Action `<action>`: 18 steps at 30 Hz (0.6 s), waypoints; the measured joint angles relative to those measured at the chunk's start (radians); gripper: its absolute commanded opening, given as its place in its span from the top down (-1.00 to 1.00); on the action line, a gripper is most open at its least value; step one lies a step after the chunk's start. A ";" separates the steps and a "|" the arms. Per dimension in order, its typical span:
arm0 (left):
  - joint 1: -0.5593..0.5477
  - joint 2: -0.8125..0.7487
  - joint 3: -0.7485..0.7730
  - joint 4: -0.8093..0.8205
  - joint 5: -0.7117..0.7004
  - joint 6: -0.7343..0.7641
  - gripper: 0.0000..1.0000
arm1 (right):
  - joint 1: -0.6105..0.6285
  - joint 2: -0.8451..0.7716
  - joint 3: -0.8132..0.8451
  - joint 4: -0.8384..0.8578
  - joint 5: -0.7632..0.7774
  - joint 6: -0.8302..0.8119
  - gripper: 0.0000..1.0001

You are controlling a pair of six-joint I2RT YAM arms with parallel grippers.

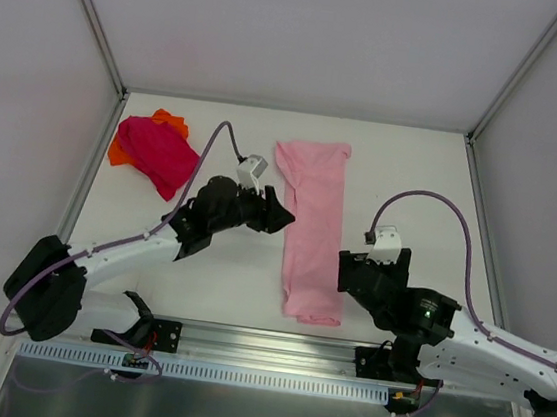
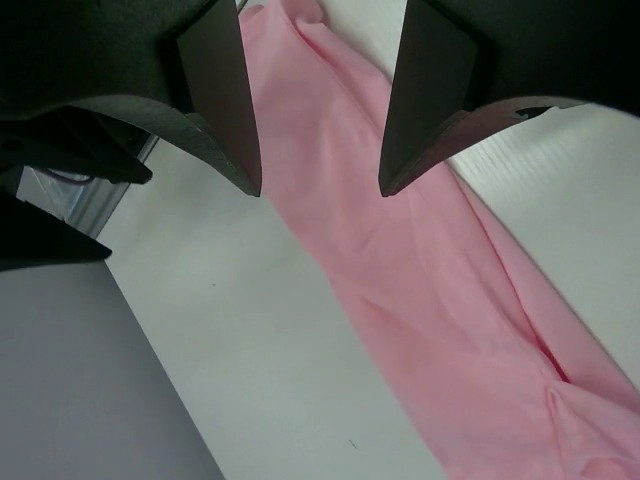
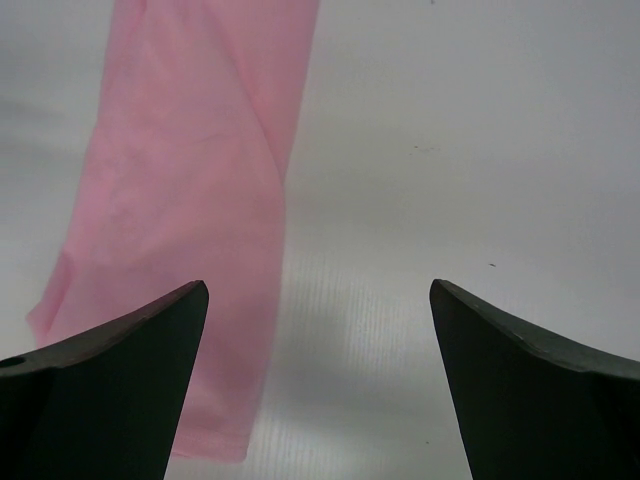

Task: Fold and stack the t-shirts
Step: Rotate the tshirt 90 degrees

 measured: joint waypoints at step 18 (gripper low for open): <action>-0.077 0.374 0.001 0.187 0.081 -0.014 0.03 | 0.169 0.134 -0.048 0.007 -0.113 0.160 -0.99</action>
